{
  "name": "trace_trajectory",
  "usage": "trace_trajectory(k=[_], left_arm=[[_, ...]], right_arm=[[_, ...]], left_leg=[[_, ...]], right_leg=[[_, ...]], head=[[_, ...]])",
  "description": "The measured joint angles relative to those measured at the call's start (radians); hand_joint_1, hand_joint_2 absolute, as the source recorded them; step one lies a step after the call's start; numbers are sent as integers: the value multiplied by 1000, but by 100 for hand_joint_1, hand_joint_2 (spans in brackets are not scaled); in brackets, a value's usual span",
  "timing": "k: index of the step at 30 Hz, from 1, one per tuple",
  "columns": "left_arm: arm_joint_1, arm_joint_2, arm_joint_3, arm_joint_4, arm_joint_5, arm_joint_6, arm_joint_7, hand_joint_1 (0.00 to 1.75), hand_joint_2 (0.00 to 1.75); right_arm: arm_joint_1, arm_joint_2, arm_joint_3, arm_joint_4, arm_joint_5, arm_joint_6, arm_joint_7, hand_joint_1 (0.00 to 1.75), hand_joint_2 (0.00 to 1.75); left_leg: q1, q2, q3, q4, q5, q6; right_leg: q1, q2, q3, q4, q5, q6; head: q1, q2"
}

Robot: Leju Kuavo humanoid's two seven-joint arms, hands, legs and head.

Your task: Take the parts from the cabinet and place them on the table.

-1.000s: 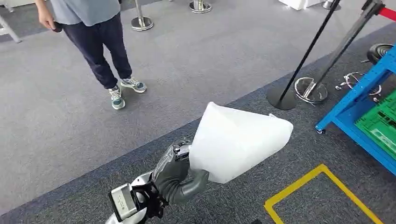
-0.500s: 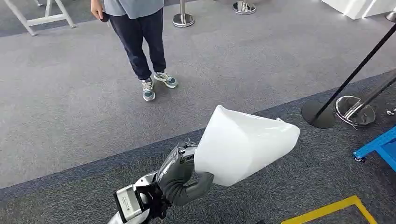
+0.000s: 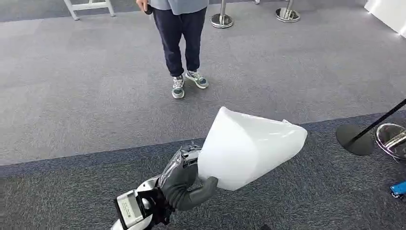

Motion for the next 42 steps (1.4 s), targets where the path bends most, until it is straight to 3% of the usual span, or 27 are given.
trace_trajectory(k=[2,4,6,7,8,9,13,14,15,16,18,19,20,22,23,24,25,28,29,31,33,35,36,38,39,40,42], left_arm=[[1,-3,0,1,0,-2,0,175,175],[5,-2,0,2,0,-3,0,175,175],[6,-2,0,3,0,-3,1,175,175],[5,-2,0,3,0,-3,1,175,175],[5,-2,0,3,0,-3,1,175,175],[5,-2,-1,3,0,-3,1,175,175],[6,1,-1,3,0,-3,2,175,175],[7,2,-1,2,0,-3,2,175,175],[5,3,0,1,0,-3,2,175,175],[4,3,-1,1,0,-3,2,175,175],[6,5,-2,1,-1,-3,3,175,175],[8,8,-2,1,-1,-3,3,175,175],[8,13,-2,1,-2,-1,6,175,175],[8,19,-2,1,-3,8,7,175,175],[7,20,-3,0,-3,11,7,175,175],[5,19,-3,0,-3,15,7,175,175],[3,19,-3,0,-3,18,7,175,175],[3,25,-3,0,-3,23,7,175,175],[3,25,-3,-2,-3,24,7,175,175],[2,23,-3,-2,-2,24,6,175,175],[4,23,-3,2,-2,24,6,175,175],[7,26,-3,7,-2,23,6,175,175],[7,28,-3,9,-2,23,6,175,175],[7,28,-3,9,-2,23,6,175,175],[7,28,-3,9,-2,23,6,175,175],[5,28,-3,10,-2,22,6,175,175],[6,30,-3,11,-4,23,5,175,175]], right_arm=[[5,-1,0,0,0,0,0,0,0],[12,-3,0,0,0,0,2,0,0],[12,-3,-1,0,0,0,2,0,0],[10,-3,-1,0,0,0,2,0,0],[10,-3,-1,0,0,0,2,0,0],[11,-3,0,0,0,0,2,0,0],[9,-2,-1,1,0,-1,2,0,0],[8,-1,-2,1,0,-1,2,0,0],[6,-3,-2,0,0,-2,1,0,0],[6,-2,-2,0,0,-2,0,0,0],[13,-2,-2,0,2,-2,0,0,0],[15,-3,-2,0,2,-2,-1,0,0],[14,-3,-3,0,2,-2,-1,0,0],[11,-2,-2,0,5,-2,-7,0,0],[10,-1,-2,0,8,-2,-11,0,0],[10,0,-2,0,11,-2,-14,0,0],[10,2,-2,0,16,-2,-15,0,0],[9,6,-2,0,18,-3,-16,0,0],[8,7,-2,0,17,-4,-17,0,0],[6,9,-1,0,16,-5,-19,0,0],[13,6,-1,0,16,-5,-19,0,0],[17,3,-2,0,15,-6,-18,0,0],[17,2,-2,0,15,-6,-18,0,0],[15,2,-2,0,15,-6,-18,0,0],[16,2,-2,0,15,-5,-18,0,0],[15,3,-1,2,15,-5,-19,0,0],[15,3,-1,2,15,-5,-19,0,0]], left_leg=[[1,-27,-1,0,2,6],[0,-58,0,1,2,6],[2,-88,2,2,1,5],[5,-105,4,5,-1,1],[9,-119,3,12,-6,-5],[8,-129,-1,18,-10,-13],[14,-167,-17,17,-5,-32],[14,-160,-17,22,-12,-35],[7,-95,-35,50,-30,-38],[8,-57,-64,109,-63,-42],[11,-32,-149,269,-129,-43],[11,-29,-179,324,-141,-43],[11,-29,-184,326,-128,-42],[10,-23,-124,207,-59,-37],[6,1,-72,114,-22,-33],[-4,68,-23,34,-4,-23],[-12,89,-16,20,-16,-21],[-19,45,-20,17,-15,-15],[-13,28,-2,6,-6,-7],[0,3,3,0,0,4],[1,-31,2,0,-1,6],[1,-63,3,1,-1,6],[2,-79,4,2,-2,5],[7,-110,9,8,-8,-4],[8,-121,5,14,-13,-12],[3,-133,-4,23,-16,-18],[11,-154,-13,20,-11,-27]], right_leg=[[0,35,-74,157,-75,3],[1,39,-141,275,-101,6],[-1,40,-124,210,-41,4],[-3,49,-85,114,14,5],[-8,79,-44,17,60,8],[-13,128,-25,-19,45,9],[0,93,-19,-26,51,-17],[-7,78,-17,-30,54,-24],[-5,70,-16,-31,52,-30],[-2,57,-15,-31,51,-37],[3,27,-17,-31,48,-41],[4,11,-17,-31,47,-42],[5,-5,-17,-31,46,-43],[6,-28,-14,-31,44,-42],[6,-38,-10,-31,42,-41],[7,-47,-4,-31,39,-37],[13,-57,-2,-30,33,-29],[6,-92,14,-38,29,-17],[7,-105,21,-40,24,-9],[1,-2,-7,35,-24,-4],[2,33,-86,193,-93,-1],[2,37,-137,271,-100,0],[2,38,-128,234,-67,-2],[-3,56,-56,58,36,-1],[-9,101,-29,-16,58,4],[-13,147,-25,-25,43,6],[-7,125,-23,-21,46,-7]], head=[[5,0],[5,0],[5,0],[5,0],[6,0],[5,0],[5,0],[4,0],[-1,0],[-6,0],[-6,0],[-6,0],[-6,0],[-6,0],[-6,0],[-6,0],[-4,0],[-5,0],[-6,0],[-1,0],[7,0],[7,0],[8,0],[7,0],[8,0],[8,0],[5,0]])
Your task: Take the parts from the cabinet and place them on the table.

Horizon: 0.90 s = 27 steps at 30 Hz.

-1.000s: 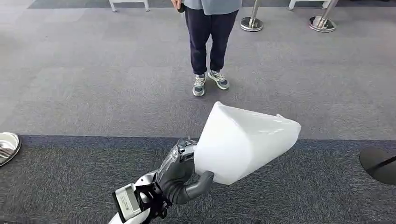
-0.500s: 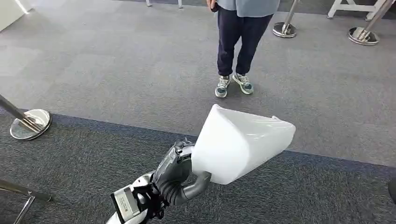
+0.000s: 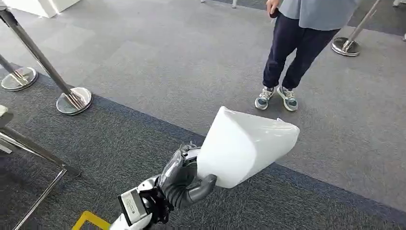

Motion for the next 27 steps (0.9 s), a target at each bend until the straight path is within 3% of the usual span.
trace_trajectory(k=[1,2,4,5,7,8,9,10,11,12,13,17,18,19,20,22,23,24,25,26,27], left_arm=[[0,2,0,1,0,-2,-1,175,175],[-2,4,1,3,0,-2,-3,175,175],[-11,4,3,7,1,-2,-5,175,175],[-17,3,1,10,2,-2,-6,175,175],[-19,5,2,17,3,-2,-9,175,175],[-19,7,3,21,3,-2,-9,175,175],[-19,7,3,25,3,-2,-9,175,175],[-19,6,3,26,3,-2,-9,175,175],[-21,6,3,26,3,-2,-10,175,175],[-24,6,3,26,4,-2,-10,175,175],[-31,4,3,27,4,-1,-11,175,175],[-38,1,8,32,5,-1,-13,175,175],[-37,-1,9,33,5,-1,-13,175,175],[-42,-3,10,34,6,-1,-14,175,175],[-45,-7,10,35,6,-1,-14,175,175],[-43,-7,10,40,6,-2,-14,175,175],[-41,-7,11,44,6,-2,-14,175,175],[-41,-7,11,48,6,-2,-14,175,175],[-41,-7,11,50,6,-2,-15,175,175],[-41,-7,11,51,6,-2,-14,175,175],[-42,-8,11,51,6,-2,-14,175,175]], right_arm=[[0,0,-1,0,0,0,0,0,0],[-3,1,-1,0,0,0,0,0,0],[-7,0,-1,-1,2,0,0,0,0],[-5,0,-1,-1,2,0,0,0,0],[-4,-2,-2,-1,3,0,1,0,0],[-5,-3,-2,-1,3,1,1,0,0],[-7,-3,-1,-1,3,1,1,0,0],[-10,-3,-1,-1,3,2,1,0,0],[-12,-3,-1,-1,3,3,1,0,0],[-13,-3,-1,-1,3,3,1,0,0],[-13,-1,-1,-1,3,3,1,0,0],[-17,0,-1,-1,3,4,1,0,0],[-19,0,-1,-2,3,4,1,0,0],[-19,0,0,-2,3,4,0,0,0],[-18,1,0,-1,3,4,-1,0,0],[-12,-3,0,-1,3,4,-1,0,0],[-10,-5,0,-1,3,4,-1,0,0],[-10,-5,-1,-1,3,4,-1,0,0],[-11,-5,-1,-1,3,4,-1,0,0],[-12,-5,0,-2,3,4,-1,0,0],[-12,-6,0,-1,3,4,0,0,0]], left_leg=[[3,-9,0,-3,3,-5],[3,-16,-3,-2,0,-9],[-4,90,-31,52,-31,-16],[-2,114,-69,126,-67,-18],[0,125,-158,288,-125,-19],[0,125,-179,321,-124,-18],[0,125,-173,303,-102,-16],[0,127,-145,245,-65,-13],[-3,137,-92,146,-16,-7],[-11,175,-42,57,18,4],[-23,225,-17,11,5,10],[-28,179,-17,-2,9,19],[-13,168,-1,-13,19,24],[-10,157,0,-14,20,28],[-8,146,0,-14,20,30],[-7,117,0,-14,19,31],[-7,102,0,-14,19,31],[-5,87,1,-13,19,31],[-3,73,3,-12,17,29],[1,58,5,-8,15,25],[4,44,5,0,9,17]], right_leg=[[4,-9,1,0,1,-5],[-1,-22,4,-4,3,-12],[2,-46,9,-6,0,-27],[6,-60,10,-6,-2,-31],[10,-94,10,-6,-5,-36],[11,-108,10,-6,-6,-37],[12,-122,12,-6,-8,-38],[14,-133,16,-6,-10,-38],[15,-144,21,-6,-13,-37],[17,-153,27,-6,-16,-36],[19,-164,31,-7,-20,-31],[22,-209,45,-16,-26,-14],[18,-184,43,-7,-35,-7],[16,-130,32,22,-51,-3],[15,-102,0,88,-86,0],[16,-87,-86,249,-149,8],[15,-87,-117,298,-152,10],[15,-87,-123,291,-132,10],[13,-86,-105,239,-92,11],[9,-80,-68,150,-40,13],[1,-53,-26,53,9,20]], head=[[2,0],[1,0],[-8,0],[-8,0],[-9,0],[-8,0],[-9,0],[-9,0],[-8,0],[-9,0],[-7,0],[-8,0],[-7,0],[-5,0],[-1,0],[2,0],[0,0],[0,0],[0,0],[0,0],[1,0]])
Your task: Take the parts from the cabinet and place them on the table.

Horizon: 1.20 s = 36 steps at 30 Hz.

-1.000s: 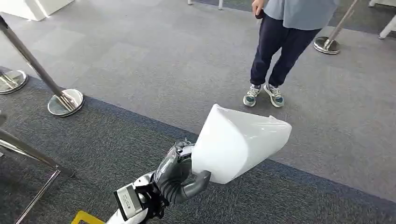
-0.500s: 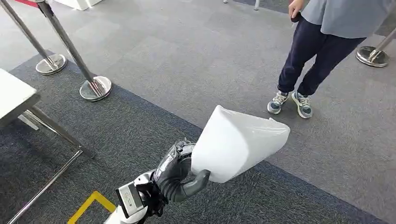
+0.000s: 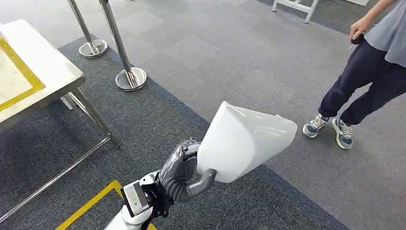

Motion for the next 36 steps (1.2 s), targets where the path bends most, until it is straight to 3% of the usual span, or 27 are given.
trace_trajectory(k=[1,2,5,6,7,8,10,11,12,13,15,16,17,20,21,22,23,24,25,26,27,28,30,31,32,35,36], left_arm=[[-1,0,1,1,1,0,0,175,175],[-1,-1,2,3,1,-1,1,175,175],[-1,-2,4,8,6,-3,1,175,175],[-1,-2,6,8,7,-3,1,175,175],[-4,-2,7,8,8,-3,0,175,175],[-7,-2,7,8,8,-3,0,175,175],[-6,-2,6,9,9,-3,0,175,175],[-6,0,6,12,10,-3,1,175,175],[-5,1,7,15,10,-3,1,175,175],[-5,2,7,16,10,-3,1,175,175],[-6,0,7,16,10,-3,1,175,175],[-8,-1,8,16,10,-3,1,175,175],[-11,-4,7,16,10,-4,2,175,175],[-11,-4,9,16,11,-6,4,175,175],[-11,-5,11,16,11,-6,5,175,175],[-10,-8,11,16,11,-7,5,175,175],[-14,-11,11,16,14,-8,6,175,175],[-13,-13,12,16,15,-9,6,175,175],[-11,-13,12,17,14,-10,7,175,175],[-9,-11,12,18,14,-11,8,175,175],[-8,-11,13,20,14,-12,8,175,175],[-8,-11,13,22,14,-13,8,175,175],[-8,-11,13,22,14,-14,8,175,175],[-8,-12,13,22,14,-14,9,175,175],[-8,-11,13,22,14,-14,8,175,175],[-7,-10,15,22,14,-13,12,175,175],[-7,-8,16,22,14,-13,13,175,175]], right_arm=[[0,1,0,0,0,0,0,0,0],[0,2,0,1,0,1,0,0,0],[-2,2,0,1,0,2,2,0,0],[-4,3,-1,1,0,2,3,0,0],[-5,2,-1,0,0,2,3,0,0],[-4,2,-1,0,0,2,3,0,0],[1,2,-1,0,0,2,3,0,0],[2,1,-1,0,0,2,3,0,0],[1,1,-1,0,0,2,3,0,0],[-1,2,-1,0,0,2,3,0,0],[-3,2,-1,0,0,2,3,0,0],[-4,4,-1,0,0,2,3,0,0],[-4,5,-1,0,0,2,3,0,0],[-6,7,-1,0,-1,6,4,0,0],[-9,8,-1,0,-1,8,4,0,0],[-9,7,-1,0,0,9,5,0,0],[-9,9,0,0,0,11,4,0,0],[-6,8,0,0,0,11,4,0,0],[-3,5,0,0,-1,11,5,0,0],[1,4,0,0,-1,11,5,0,0],[4,3,-1,0,-1,11,5,0,0],[4,3,-1,0,-1,11,5,0,0],[4,3,-1,0,-1,11,5,0,0],[5,2,-1,0,-1,11,5,0,0],[5,3,0,1,-1,11,5,0,0],[4,3,-1,1,0,14,5,0,0],[2,3,-1,1,0,14,5,0,0]], left_leg=[[1,-10,-4,6,-5,-8],[-2,-25,-12,16,-9,-14],[3,-47,-15,1,2,-29],[4,-33,-19,7,-4,-32],[-4,26,-31,31,-20,-36],[-3,60,-58,86,-51,-40],[-1,81,-143,250,-120,-41],[-1,81,-178,312,-135,-42],[-1,81,-186,321,-125,-41],[-1,82,-168,280,-94,-38],[-6,103,-78,110,-13,-28],[-17,160,-29,25,10,-13],[-26,178,-22,8,-5,-13],[-30,138,-28,7,-3,-6],[-25,123,-14,-7,4,2],[-16,114,-3,-16,12,4],[-11,104,-2,-17,15,9],[-10,90,-2,-17,14,11],[-10,75,-2,-17,13,12],[-10,60,-2,-17,13,12],[-10,45,-2,-16,13,12],[-8,28,0,-15,12,11],[-3,-2,2,-8,7,3],[-1,-14,0,-1,2,-3],[-5,-24,-7,6,-2,-10],[2,-51,-12,-3,5,-26],[2,-61,-15,-3,4,-30]], right_leg=[[-8,51,20,-40,-9,6],[-4,47,26,-49,-7,-8],[5,19,27,-48,-5,-29],[-2,6,28,-52,-2,-37],[-1,-3,30,-53,-4,-43],[2,-13,31,-53,-5,-50],[6,-42,31,-53,-8,-54],[7,-58,31,-52,-9,-55],[8,-72,31,-52,-10,-56],[9,-84,33,-52,-12,-56],[12,-106,41,-53,-17,-55],[12,-114,46,-53,-19,-53],[20,-124,47,-52,-24,-44],[15,-157,60,-62,-26,-33],[18,-169,70,-67,-30,-26],[13,-122,66,-52,-39,-20],[11,-67,46,-7,-67,-18],[11,-44,11,64,-101,-16],[11,-36,-34,148,-136,-13],[11,-34,-71,214,-155,-10],[11,-34,-92,239,-149,-9],[10,-33,-86,207,-116,-10],[4,-16,-18,38,-15,-9],[-3,24,14,-46,17,-5],[-2,55,23,-54,-3,-3],[7,26,27,-53,2,-24],[2,15,29,-58,5,-31]], head=[[1,0],[1,0],[0,0],[0,0],[-5,0],[-12,0],[-11,0],[-12,0],[-11,0],[-11,0],[-11,0],[-11,0],[-10,0],[-11,0],[-11,0],[-8,0],[-6,0],[0,0],[0,0],[0,0],[-1,0],[0,0],[0,0],[1,0],[2,0],[1,0],[0,0]])
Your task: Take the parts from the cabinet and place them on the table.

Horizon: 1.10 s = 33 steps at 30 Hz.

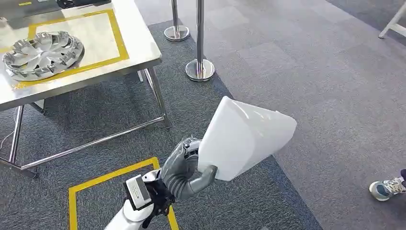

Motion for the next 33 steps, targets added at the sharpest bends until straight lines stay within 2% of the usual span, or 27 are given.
trace_trajectory(k=[1,2,3,5,6,7,8,9,10,11,15,16,17,18,19,20,21,22,23,24,25,26,27,30,31,32,33], left_arm=[[1,0,1,-1,0,0,2,175,175],[-3,0,1,-1,0,1,4,175,175],[-3,0,0,-2,0,2,5,175,175],[-1,2,0,-2,0,2,11,175,175],[1,4,1,-2,0,5,15,175,175],[2,5,1,-3,-3,7,18,175,175],[2,6,1,-5,-4,8,22,175,175],[2,5,1,-8,-5,8,24,175,175],[2,5,1,-12,-5,9,26,175,175],[1,5,1,-18,-5,10,27,175,175],[4,2,2,-23,-6,13,39,175,175],[7,-1,2,-25,-6,14,40,175,175],[7,-3,3,-27,-6,14,41,175,175],[6,-7,3,-27,-6,16,42,175,175],[8,-9,3,-27,-6,16,45,175,175],[12,-9,3,-27,-6,16,47,175,175],[16,-8,4,-27,-6,16,48,175,175],[19,-8,4,-27,-6,16,50,175,175],[19,-9,4,-27,-6,16,51,175,175],[19,-9,4,-27,-6,16,53,175,175],[19,-10,4,-27,-6,16,55,175,175],[20,-11,5,-27,-6,16,56,175,175],[20,-11,5,-27,-5,16,57,175,175],[24,-11,6,-27,-5,18,60,175,175],[24,-11,7,-28,-5,18,60,175,175],[24,-11,7,-29,-5,18,60,175,175],[24,-11,6,-30,-5,18,61,175,175]], right_arm=[[-2,0,0,-1,0,0,0,0,0],[-2,-1,0,-1,0,0,0,0,0],[0,0,0,-1,0,1,0,0,0],[5,0,0,-1,1,2,0,0,0],[5,-1,0,-1,2,3,0,0,0],[3,-1,0,-1,2,5,0,0,0],[2,-1,0,-1,3,6,0,0,0],[0,0,0,-1,4,6,0,0,0],[-1,1,0,-1,4,7,0,0,0],[-1,3,0,-1,5,8,0,0,0],[-3,7,0,-1,11,9,0,0,0],[-5,7,1,-1,13,10,1,0,0],[-6,8,2,-1,14,10,1,0,0],[-4,8,2,-1,16,10,1,0,0],[-1,7,2,-1,16,10,2,0,0],[1,5,2,-1,17,10,2,0,0],[4,5,2,-1,17,10,3,0,0],[6,5,2,-1,17,10,3,0,0],[5,5,2,-1,17,10,3,0,0],[4,5,2,-1,18,10,3,0,0],[4,5,2,-1,18,10,3,0,0],[5,5,2,-1,18,10,3,0,0],[5,6,2,0,19,10,3,0,0],[2,6,2,0,19,10,3,0,0],[0,9,2,0,19,10,3,0,0],[-2,6,2,-2,19,9,4,0,0],[-1,7,2,-2,19,9,4,0,0]], left_leg=[[-3,46,-5,10,-9,-4],[-7,102,-24,47,-32,-9],[-5,128,-60,114,-65,-12],[-2,142,-153,285,-129,-15],[-2,142,-176,323,-130,-15],[-2,142,-172,307,-109,-14],[-2,144,-144,249,-72,-12],[-3,154,-94,155,-27,-8],[-8,184,-43,63,7,0],[-21,243,-12,4,2,9],[-26,193,-10,1,5,21],[-10,180,3,-11,15,30],[-8,169,4,-13,15,33],[-7,159,4,-13,16,37],[-6,143,4,-13,15,38],[-6,128,4,-12,15,38],[-6,112,4,-12,15,38],[-6,97,5,-11,15,38],[-4,80,7,-11,14,36],[-2,64,9,-9,12,34],[0,50,11,-5,9,28],[1,39,7,1,4,21],[-3,26,0,10,1,16],[4,-1,-4,-3,10,1],[4,-1,-8,1,6,-2],[-4,65,-18,18,-6,-6],[-4,114,-46,77,-39,-10]], right_leg=[[-2,-14,3,-3,1,-7],[-1,-23,4,-4,-2,-15],[2,-36,4,-4,-3,-19],[4,-70,4,-3,-6,-23],[4,-84,4,-3,-7,-24],[4,-98,5,-3,-8,-24],[5,-109,8,-3,-10,-23],[6,-121,12,-3,-13,-22],[7,-131,17,-3,-16,-19],[11,-139,22,-3,-20,-13],[13,-179,37,-14,-26,6],[9,-168,36,-11,-34,14],[8,-110,30,20,-55,17],[7,-77,2,80,-89,18],[8,-59,-39,165,-128,21],[8,-52,-81,244,-157,23],[8,-50,-113,299,-165,24],[8,-50,-123,301,-149,23],[6,-48,-106,248,-107,22],[4,-42,-71,160,-53,21],[0,-20,-32,66,-5,23],[-7,29,-8,8,3,25],[-6,44,-1,-3,-5,23],[4,15,1,0,-3,7],[-5,1,4,-6,-1,0],[-4,-10,7,-7,-2,-7],[-1,-23,9,-6,-5,-15]], head=[[0,0],[-10,0],[-11,0],[-11,0],[-11,0],[-11,0],[-11,0],[-11,0],[-11,0],[-10,0],[-11,0],[-10,0],[-6,0],[-3,0],[1,0],[2,0],[3,0],[3,0],[3,0],[3,0],[4,0],[4,0],[2,0],[3,0],[3,0],[0,0],[-8,0]])
